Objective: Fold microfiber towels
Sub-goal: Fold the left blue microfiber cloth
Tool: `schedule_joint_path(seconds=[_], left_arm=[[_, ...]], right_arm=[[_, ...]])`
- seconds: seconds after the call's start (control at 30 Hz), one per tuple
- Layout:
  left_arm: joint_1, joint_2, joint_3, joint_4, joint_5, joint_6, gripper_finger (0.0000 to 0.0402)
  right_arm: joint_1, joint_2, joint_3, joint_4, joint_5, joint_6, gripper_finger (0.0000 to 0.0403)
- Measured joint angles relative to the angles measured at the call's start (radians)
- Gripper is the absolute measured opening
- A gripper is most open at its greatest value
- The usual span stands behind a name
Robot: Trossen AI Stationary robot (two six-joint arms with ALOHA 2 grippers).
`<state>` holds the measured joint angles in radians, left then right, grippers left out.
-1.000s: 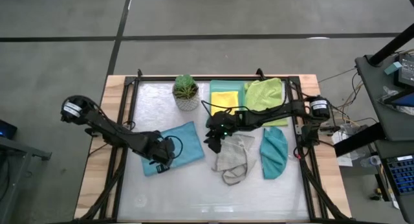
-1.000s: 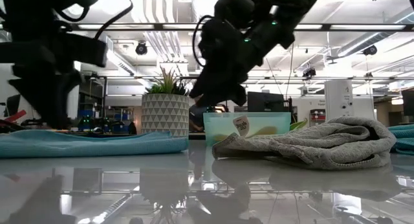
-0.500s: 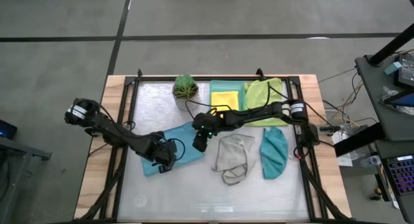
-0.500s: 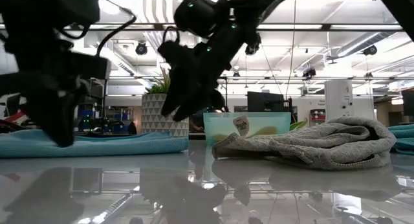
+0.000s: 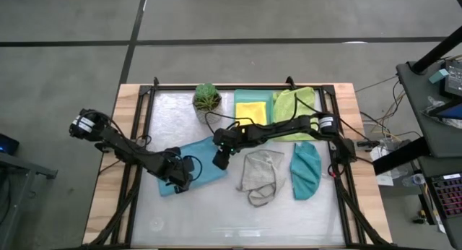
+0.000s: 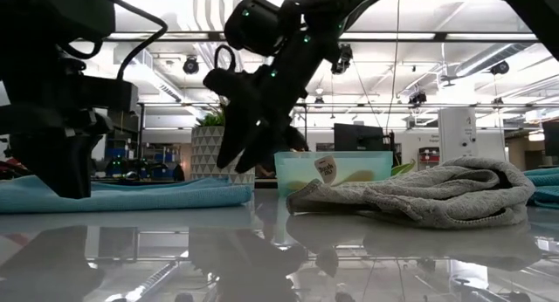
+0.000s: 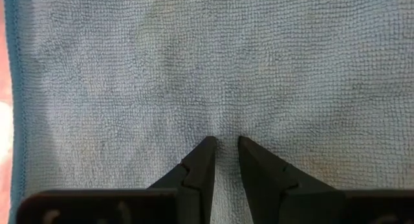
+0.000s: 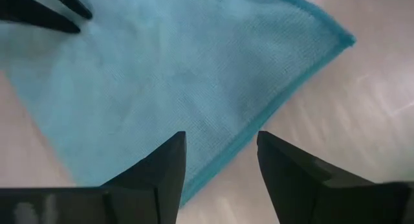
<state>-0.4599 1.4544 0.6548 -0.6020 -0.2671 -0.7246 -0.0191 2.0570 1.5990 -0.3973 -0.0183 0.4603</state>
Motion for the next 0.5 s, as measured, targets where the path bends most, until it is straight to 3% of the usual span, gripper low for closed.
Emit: schedule_joint_path(seconds=[0.23,0.5], left_arm=[[0.0,-0.001,-0.001,0.014,0.018,0.015,0.0058],[-0.073,-0.002,-0.001,0.053,0.155,-0.028,0.0058]], right_arm=[[0.015,0.014,0.038,-0.008,-0.007,0.001,0.018],[0.063,0.015,0.043,-0.069,-0.012,-0.012,0.0181]])
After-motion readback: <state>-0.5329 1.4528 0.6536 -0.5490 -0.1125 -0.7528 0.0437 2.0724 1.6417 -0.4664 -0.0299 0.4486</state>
